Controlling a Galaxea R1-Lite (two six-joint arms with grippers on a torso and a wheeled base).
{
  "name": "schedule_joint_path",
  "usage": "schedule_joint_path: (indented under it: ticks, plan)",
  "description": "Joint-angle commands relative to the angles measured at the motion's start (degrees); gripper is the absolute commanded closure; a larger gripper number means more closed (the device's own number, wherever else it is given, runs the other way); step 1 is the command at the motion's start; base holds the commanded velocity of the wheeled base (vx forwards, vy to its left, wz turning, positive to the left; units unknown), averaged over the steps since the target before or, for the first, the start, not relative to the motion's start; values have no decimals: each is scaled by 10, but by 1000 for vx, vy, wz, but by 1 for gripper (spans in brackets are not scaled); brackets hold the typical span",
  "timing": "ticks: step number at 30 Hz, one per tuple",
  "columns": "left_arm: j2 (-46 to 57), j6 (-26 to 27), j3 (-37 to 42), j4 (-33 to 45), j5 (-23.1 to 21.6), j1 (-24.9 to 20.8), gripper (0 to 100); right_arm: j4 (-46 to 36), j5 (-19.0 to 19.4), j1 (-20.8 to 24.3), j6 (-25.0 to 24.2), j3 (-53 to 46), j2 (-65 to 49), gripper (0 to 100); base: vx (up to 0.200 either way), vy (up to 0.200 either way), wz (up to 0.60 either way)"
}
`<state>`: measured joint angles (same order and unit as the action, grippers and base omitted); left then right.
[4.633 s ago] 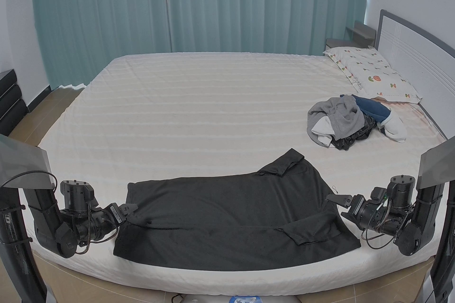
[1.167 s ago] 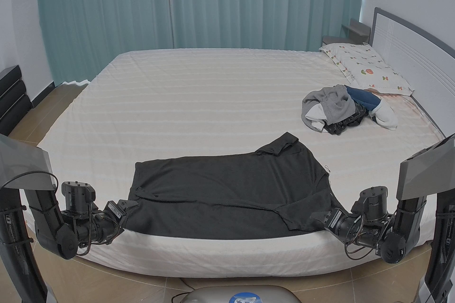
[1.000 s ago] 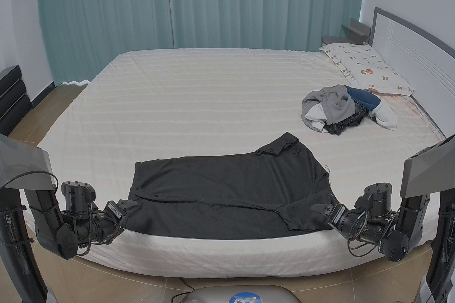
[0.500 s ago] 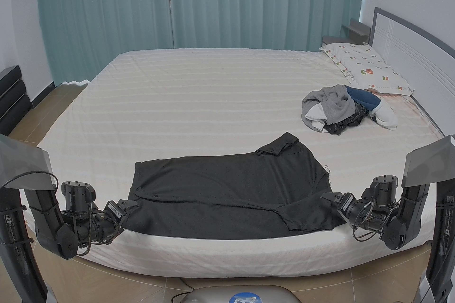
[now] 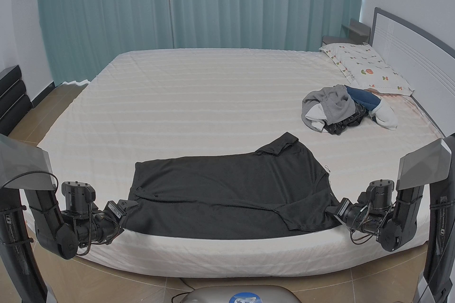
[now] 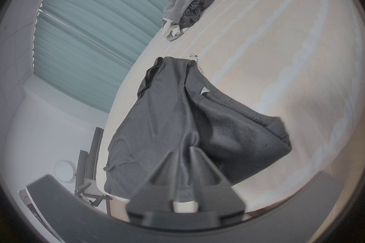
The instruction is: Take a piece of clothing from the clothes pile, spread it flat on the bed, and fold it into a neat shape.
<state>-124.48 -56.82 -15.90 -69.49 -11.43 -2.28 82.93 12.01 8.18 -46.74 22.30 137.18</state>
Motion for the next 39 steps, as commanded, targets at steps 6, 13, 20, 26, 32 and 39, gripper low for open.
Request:
schedule_joint_path:
  ticks: [6,13,20,26,32,39]
  plan:
    - [-1,0,0,0,0,0,0,11,6,-25,0,12,8,100,0,0,0]
    - [-1,-2,0,0,0,0,0,17,12,-25,0,9,10,0,0,0,0]
    - [5,-7,-1,0,2,0,0,66,16,-39,-16,-15,9,0,0,0,0]
    - [6,-27,-8,0,9,2,0,66,28,-52,-73,-11,5,0,0,0,0]
    - [6,-29,-8,0,4,2,0,66,39,-54,-84,-14,5,0,200,0,0]
    - [6,-29,-10,0,4,2,0,66,39,-54,-85,-14,5,0,200,0,0]
